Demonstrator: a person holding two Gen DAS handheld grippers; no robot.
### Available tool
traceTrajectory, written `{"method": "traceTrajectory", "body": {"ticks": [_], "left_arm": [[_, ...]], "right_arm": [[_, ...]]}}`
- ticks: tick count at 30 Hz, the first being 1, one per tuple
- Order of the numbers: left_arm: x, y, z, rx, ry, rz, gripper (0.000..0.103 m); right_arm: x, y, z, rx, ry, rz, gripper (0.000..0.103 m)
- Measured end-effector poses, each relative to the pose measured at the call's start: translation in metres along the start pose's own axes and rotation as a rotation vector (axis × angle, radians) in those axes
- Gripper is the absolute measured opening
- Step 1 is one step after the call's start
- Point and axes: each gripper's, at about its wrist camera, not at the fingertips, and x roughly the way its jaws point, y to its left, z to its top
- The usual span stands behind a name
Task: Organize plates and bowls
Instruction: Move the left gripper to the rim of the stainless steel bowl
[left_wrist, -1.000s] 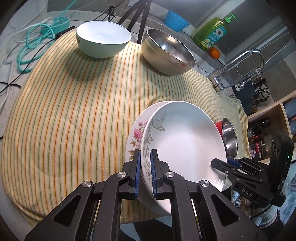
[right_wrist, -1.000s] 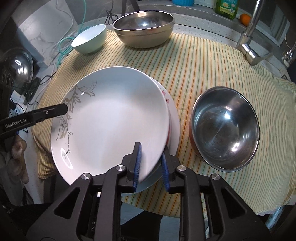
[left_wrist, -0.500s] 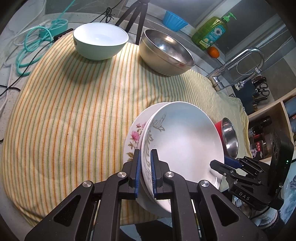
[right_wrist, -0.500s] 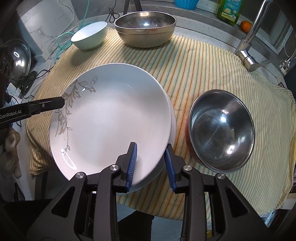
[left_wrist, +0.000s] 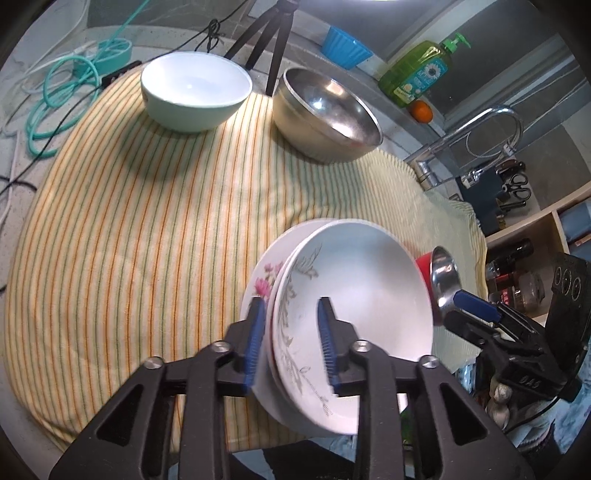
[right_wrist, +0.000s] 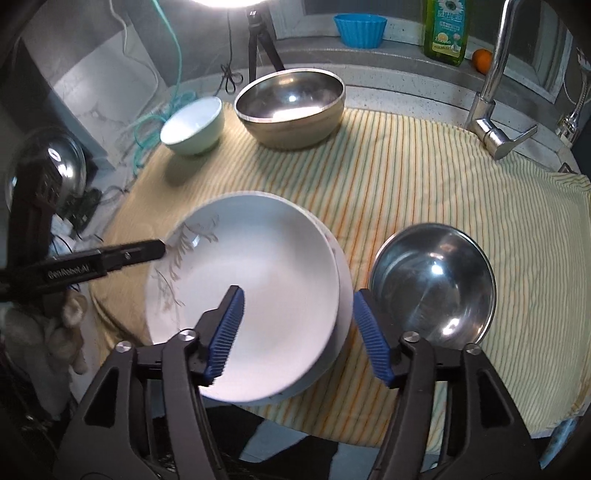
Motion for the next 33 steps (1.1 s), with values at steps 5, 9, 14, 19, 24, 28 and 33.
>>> {"method": "traceTrajectory", "body": {"ticks": [5, 9, 14, 19, 24, 28, 33], "left_arm": [[-0.008, -0.001, 0.023, 0.010, -0.038, -0.013, 0.038], [-0.012, -0.003, 0.048, 0.027, -0.081, -0.011, 0.038], [-0.016, -0.002, 0.085, 0.069, -0.133, 0.006, 0.038], [-0.012, 0.001, 0.122, 0.087, -0.142, 0.009, 0.038], [0.009, 0.002, 0.159, 0.115, -0.107, 0.016, 0.038], [0.024, 0.004, 0.179, 0.117, -0.095, 0.027, 0.038], [0.046, 0.010, 0.202, 0.078, -0.054, -0.001, 0.038]], "right_arm": [[-0.012, -0.013, 0.023, 0.112, -0.049, 0.111, 0.072], [-0.015, -0.024, 0.045, 0.224, -0.095, 0.187, 0.072], [-0.013, -0.029, 0.069, 0.279, -0.134, 0.200, 0.072], [-0.003, -0.029, 0.090, 0.317, -0.152, 0.192, 0.072], [0.017, -0.034, 0.107, 0.367, -0.157, 0.184, 0.072], [0.036, -0.037, 0.119, 0.381, -0.141, 0.155, 0.072], [0.059, -0.048, 0.131, 0.417, -0.108, 0.142, 0.066]]}}
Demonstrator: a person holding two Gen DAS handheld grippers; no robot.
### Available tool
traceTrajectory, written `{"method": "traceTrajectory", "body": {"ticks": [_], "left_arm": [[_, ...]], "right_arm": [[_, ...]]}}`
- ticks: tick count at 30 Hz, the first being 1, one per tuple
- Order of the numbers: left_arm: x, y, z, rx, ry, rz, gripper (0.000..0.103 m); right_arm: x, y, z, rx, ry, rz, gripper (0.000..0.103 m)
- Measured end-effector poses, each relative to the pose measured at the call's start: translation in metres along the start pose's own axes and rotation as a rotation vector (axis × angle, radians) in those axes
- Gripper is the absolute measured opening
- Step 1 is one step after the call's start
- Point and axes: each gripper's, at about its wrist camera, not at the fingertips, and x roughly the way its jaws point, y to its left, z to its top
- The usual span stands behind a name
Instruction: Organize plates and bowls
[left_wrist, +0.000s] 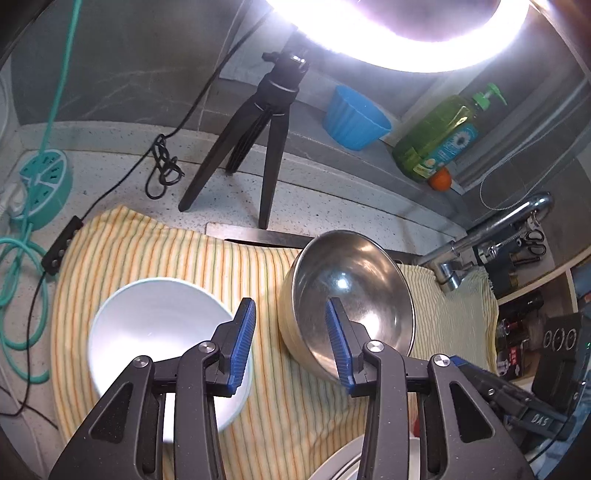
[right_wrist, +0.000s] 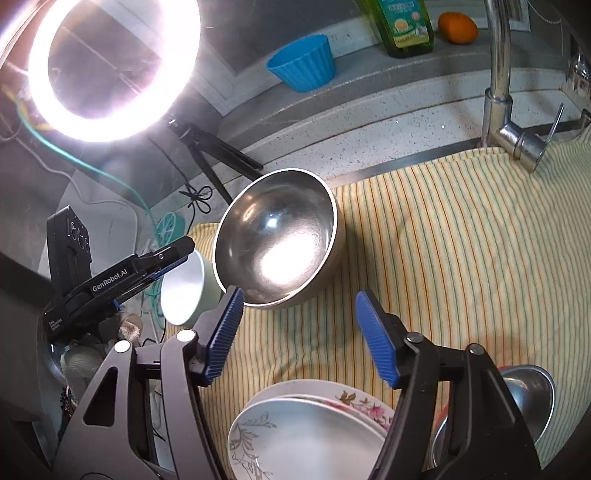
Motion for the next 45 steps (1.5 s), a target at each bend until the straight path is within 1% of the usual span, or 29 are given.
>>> {"method": "traceTrajectory", "body": {"ticks": [5, 11, 13, 17, 18, 19, 23, 26, 27, 36, 40, 45], "left_arm": [[0.016, 0.005, 0.013, -0.021, 0.031, -0.006, 0.037], [0.028, 0.005, 0.017, -0.018, 0.062, 0.006, 0.035], [0.032, 0.003, 0.018, -0.021, 0.069, 0.009, 0.035], [0.041, -0.003, 0.019, 0.005, 0.087, 0.021, 0.023], [0.042, -0.004, 0.018, 0.008, 0.089, 0.022, 0.022], [0.044, -0.005, 0.018, 0.010, 0.091, 0.024, 0.019], [0.048, -0.006, 0.017, 0.014, 0.093, 0.024, 0.014], [0.049, -0.007, 0.017, 0.016, 0.092, 0.023, 0.012], [0.050, -0.008, 0.018, 0.016, 0.092, 0.022, 0.011], [0.048, -0.008, 0.017, 0.015, 0.083, 0.025, 0.011], [0.039, -0.007, 0.014, 0.003, 0.068, 0.015, 0.011], [0.021, -0.012, 0.010, 0.014, 0.029, 0.011, 0.011]], "right_arm": [[0.021, -0.011, 0.010, 0.042, 0.032, -0.006, 0.062], [0.038, -0.014, 0.022, 0.069, 0.055, 0.004, 0.052], [0.042, -0.014, 0.025, 0.066, 0.058, -0.001, 0.047], [0.051, -0.015, 0.031, 0.068, 0.067, -0.016, 0.042], [0.052, -0.015, 0.032, 0.073, 0.071, -0.017, 0.040], [0.054, -0.016, 0.033, 0.078, 0.074, -0.018, 0.035], [0.060, -0.017, 0.034, 0.082, 0.082, -0.034, 0.027], [0.065, -0.015, 0.033, 0.075, 0.088, -0.050, 0.023], [0.066, -0.015, 0.032, 0.071, 0.087, -0.057, 0.020], [0.066, -0.010, 0.032, 0.055, 0.077, -0.070, 0.019], [0.064, -0.008, 0.029, 0.060, 0.081, -0.056, 0.019], [0.053, -0.002, 0.024, 0.044, 0.072, -0.042, 0.019]]}}
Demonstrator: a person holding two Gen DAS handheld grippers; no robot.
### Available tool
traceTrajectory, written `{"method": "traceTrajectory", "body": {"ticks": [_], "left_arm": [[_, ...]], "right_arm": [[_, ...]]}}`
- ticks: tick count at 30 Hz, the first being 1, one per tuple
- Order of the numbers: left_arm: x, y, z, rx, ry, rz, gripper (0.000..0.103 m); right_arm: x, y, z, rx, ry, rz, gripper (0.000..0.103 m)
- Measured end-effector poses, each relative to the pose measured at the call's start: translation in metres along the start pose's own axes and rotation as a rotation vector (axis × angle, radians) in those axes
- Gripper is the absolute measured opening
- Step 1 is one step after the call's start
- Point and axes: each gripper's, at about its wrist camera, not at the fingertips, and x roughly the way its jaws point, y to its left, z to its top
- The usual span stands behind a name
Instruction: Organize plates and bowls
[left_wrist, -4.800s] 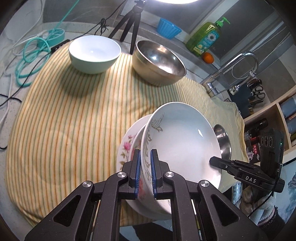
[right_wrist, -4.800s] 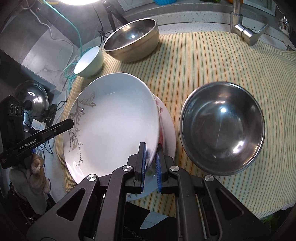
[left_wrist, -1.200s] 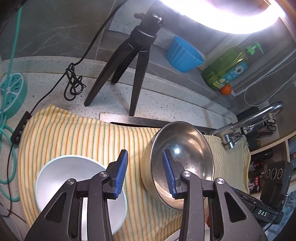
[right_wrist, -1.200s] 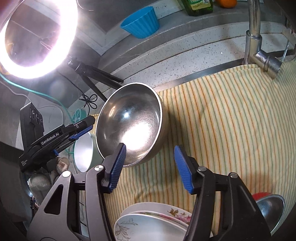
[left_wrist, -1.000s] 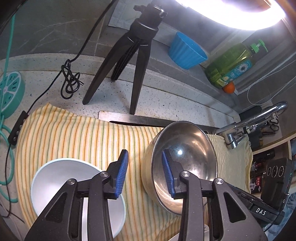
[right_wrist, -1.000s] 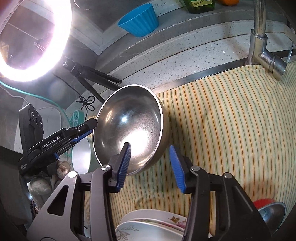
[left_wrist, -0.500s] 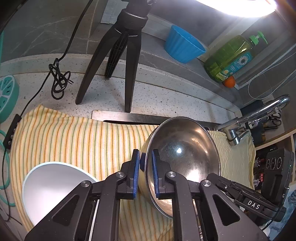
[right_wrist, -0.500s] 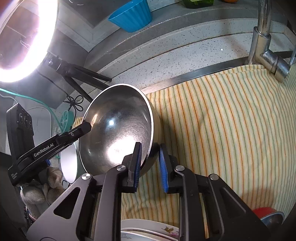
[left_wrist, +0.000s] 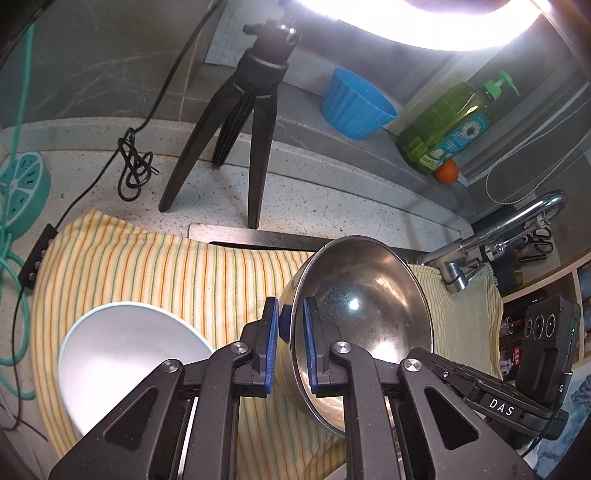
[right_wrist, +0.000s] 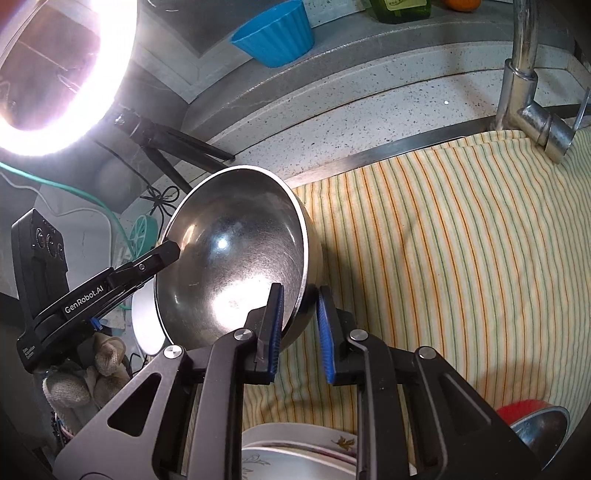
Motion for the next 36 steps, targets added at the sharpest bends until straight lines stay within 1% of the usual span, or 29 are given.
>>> {"method": "traceTrajectory", "body": {"ticks": [7, 12, 21, 27, 36], "left_arm": [[-0.030, 0.001, -0.015, -0.012, -0.043, -0.016, 0.011], [-0.055, 0.003, -0.033, -0.022, -0.083, -0.007, 0.011], [-0.107, 0.014, -0.068, -0.077, -0.164, -0.016, 0.011], [-0.127, 0.027, -0.099, -0.114, -0.189, 0.011, 0.011], [-0.148, 0.056, -0.148, -0.220, -0.208, 0.038, 0.011]], "right_arm": [[-0.022, 0.014, -0.014, -0.052, -0.017, 0.025, 0.019], [-0.036, 0.026, -0.026, -0.096, -0.023, 0.043, 0.019], [-0.053, 0.050, -0.056, -0.170, -0.001, 0.095, 0.019], [-0.055, 0.069, -0.081, -0.233, 0.020, 0.108, 0.019], [-0.040, 0.089, -0.123, -0.308, 0.102, 0.123, 0.019]]}}
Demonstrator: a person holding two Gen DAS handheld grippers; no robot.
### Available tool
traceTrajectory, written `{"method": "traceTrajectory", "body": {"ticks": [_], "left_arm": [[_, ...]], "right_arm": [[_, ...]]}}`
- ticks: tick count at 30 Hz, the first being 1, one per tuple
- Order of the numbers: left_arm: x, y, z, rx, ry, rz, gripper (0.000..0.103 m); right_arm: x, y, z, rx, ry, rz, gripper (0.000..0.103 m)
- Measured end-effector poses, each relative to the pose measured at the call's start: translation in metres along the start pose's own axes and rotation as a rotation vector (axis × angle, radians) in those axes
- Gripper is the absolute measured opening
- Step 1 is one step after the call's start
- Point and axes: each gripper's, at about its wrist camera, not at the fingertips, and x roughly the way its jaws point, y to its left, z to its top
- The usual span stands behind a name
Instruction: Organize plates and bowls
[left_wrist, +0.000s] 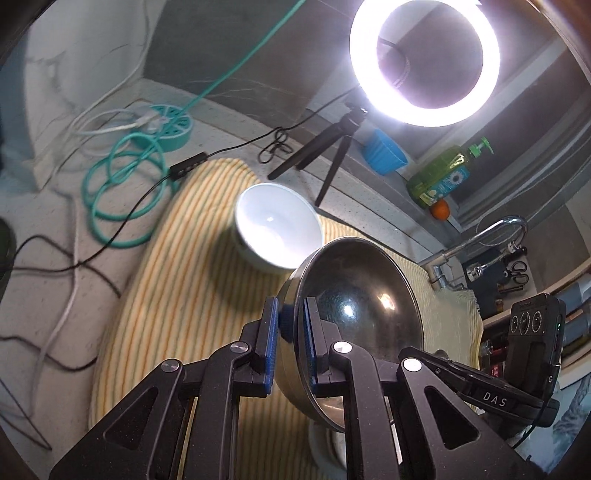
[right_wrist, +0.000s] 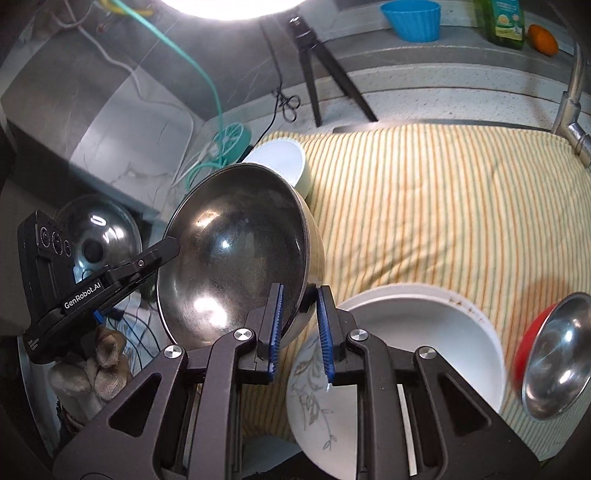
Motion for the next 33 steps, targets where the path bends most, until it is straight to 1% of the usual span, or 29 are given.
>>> {"method": "traceTrajectory", "body": {"ticks": [2, 7, 13, 17, 24, 33], "left_arm": [[-0.004, 0.009, -0.008, -0.017, -0.002, 0.015, 0.011], [-0.008, 0.031, -0.027, -0.081, 0.020, 0.025, 0.011], [-0.005, 0.048, -0.049, -0.132, 0.048, 0.048, 0.011], [-0.007, 0.054, -0.056, -0.140, 0.051, 0.058, 0.011], [-0.007, 0.068, -0.066, -0.162, 0.064, 0.074, 0.011], [-0.009, 0.069, -0.068, -0.156, 0.066, 0.085, 0.011]], "right_arm": [[0.006, 0.006, -0.006, -0.014, 0.020, 0.004, 0.019], [0.022, 0.012, -0.022, -0.031, 0.067, 0.008, 0.019], [0.043, 0.016, -0.035, -0.049, 0.111, -0.009, 0.019], [0.054, 0.018, -0.040, -0.056, 0.134, -0.013, 0.019], [0.063, 0.027, -0.045, -0.083, 0.141, -0.016, 0.019], [0.068, 0.032, -0.047, -0.122, 0.152, -0.028, 0.019]]}}
